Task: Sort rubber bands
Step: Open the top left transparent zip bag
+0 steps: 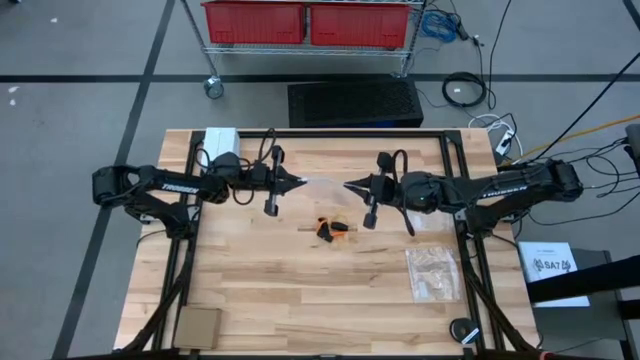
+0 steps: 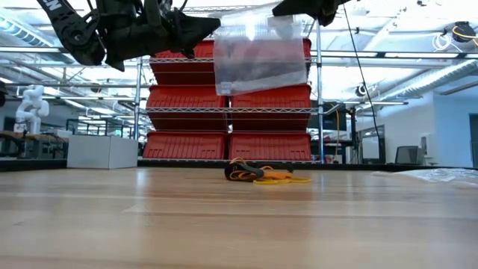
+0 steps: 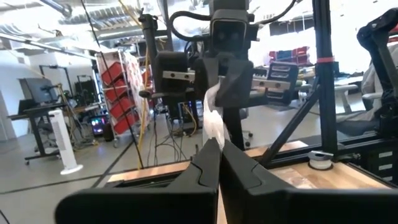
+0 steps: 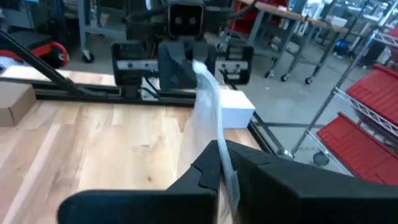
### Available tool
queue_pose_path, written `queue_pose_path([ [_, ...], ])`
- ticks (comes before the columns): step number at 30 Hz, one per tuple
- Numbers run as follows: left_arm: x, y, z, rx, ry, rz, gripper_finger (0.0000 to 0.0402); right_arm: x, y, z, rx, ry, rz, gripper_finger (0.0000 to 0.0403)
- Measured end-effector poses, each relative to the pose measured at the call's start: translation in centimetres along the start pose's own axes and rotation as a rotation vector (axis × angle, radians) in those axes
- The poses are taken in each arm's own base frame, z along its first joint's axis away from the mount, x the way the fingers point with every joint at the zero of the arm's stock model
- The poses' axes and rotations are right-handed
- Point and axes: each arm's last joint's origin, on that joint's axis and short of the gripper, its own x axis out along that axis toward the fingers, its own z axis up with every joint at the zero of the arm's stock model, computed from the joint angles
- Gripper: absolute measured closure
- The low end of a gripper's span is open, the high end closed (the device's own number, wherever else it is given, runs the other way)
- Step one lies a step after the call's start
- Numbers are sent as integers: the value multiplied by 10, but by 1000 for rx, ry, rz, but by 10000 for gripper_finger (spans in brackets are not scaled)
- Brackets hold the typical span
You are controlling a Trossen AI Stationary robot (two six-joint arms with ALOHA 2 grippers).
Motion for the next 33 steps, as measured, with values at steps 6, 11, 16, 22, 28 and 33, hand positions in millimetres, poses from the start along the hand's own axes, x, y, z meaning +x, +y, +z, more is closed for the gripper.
queue_pose_path([
  [6, -1, 2, -6, 0, 62, 11, 399, 1, -3, -1, -42, 11, -13, 338],
  [11, -5, 7, -16, -21, 158, 31, 400, 4, -11, -2, -28, 18, -41, 281],
  [16, -8, 7, -28, -14, 282, 61, 400, 10, -18, -5, 3, 21, 3, 252],
  [22, -7, 8, -32, 6, 356, 69, 401, 36, -27, -25, 66, 107, 73, 258],
  [28, -1, 7, -32, 43, 432, 65, 401, 72, -28, -17, 40, 205, 106, 263],
  [33, 0, 6, -32, 59, 455, 74, 401, 103, -25, -11, -9, 351, 122, 263],
])
